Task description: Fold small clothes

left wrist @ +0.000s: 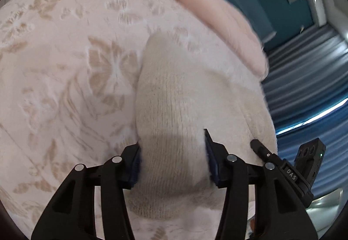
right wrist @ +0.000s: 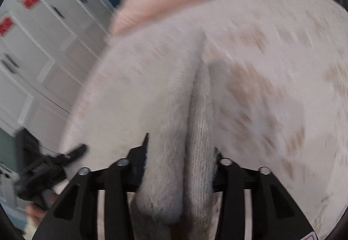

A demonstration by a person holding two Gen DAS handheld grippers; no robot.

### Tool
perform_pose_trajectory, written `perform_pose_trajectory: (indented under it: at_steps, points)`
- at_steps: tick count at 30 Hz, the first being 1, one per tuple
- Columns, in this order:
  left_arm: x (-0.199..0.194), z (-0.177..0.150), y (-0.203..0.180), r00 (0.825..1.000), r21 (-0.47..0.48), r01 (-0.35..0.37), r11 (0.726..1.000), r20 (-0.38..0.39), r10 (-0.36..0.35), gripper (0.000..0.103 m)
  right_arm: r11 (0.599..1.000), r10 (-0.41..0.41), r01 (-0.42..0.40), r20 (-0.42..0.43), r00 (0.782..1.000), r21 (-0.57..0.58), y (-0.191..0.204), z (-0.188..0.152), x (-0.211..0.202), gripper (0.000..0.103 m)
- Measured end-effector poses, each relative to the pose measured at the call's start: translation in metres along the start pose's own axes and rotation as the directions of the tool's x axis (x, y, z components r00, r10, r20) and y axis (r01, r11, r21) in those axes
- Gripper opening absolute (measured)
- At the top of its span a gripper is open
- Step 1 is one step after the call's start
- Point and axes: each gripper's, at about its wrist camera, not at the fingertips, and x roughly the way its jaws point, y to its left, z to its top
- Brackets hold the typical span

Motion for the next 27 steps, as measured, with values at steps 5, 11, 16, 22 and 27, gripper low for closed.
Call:
perform_pose_trajectory:
  at_steps: [5,11,16,22,27]
  points:
    - [0.011,-0.036,-0.010,0.982,0.095,-0.182,0.979,0.067,0.176,0.057,0.999,-0.033,0.025,0.170,0.985,0.047,-0.008,-0.020,-0.058,0.052]
    - [-0.038,-0.047,-0.068,0.916,0.263,-0.385,0.885,0.228,0.331,0.058,0.983,-0.070,0.099,0.183,0.981,-0.154,0.048,-0.052,-0.065,0.017]
    - [0.024,-0.063,-0.054,0.876,0.320,-0.473,0.821,0.070,0.478,0.060,0.984,-0.123,0.131,0.068,0.990,-0.123,0.031,-0.054,-0.017,0.003]
    - [0.022,-0.057,-0.040,0.880,0.268,-0.466,0.843,0.037,0.474,0.064,0.983,-0.114,0.129,0.119,0.986,-0.128,0.039,-0.046,-0.053,0.004]
    - [0.029,-0.061,-0.045,0.866,0.284,-0.489,0.825,0.044,0.498,0.066,0.959,-0.216,0.219,0.036,0.976,-0.180,0.033,-0.032,0.008,0.000]
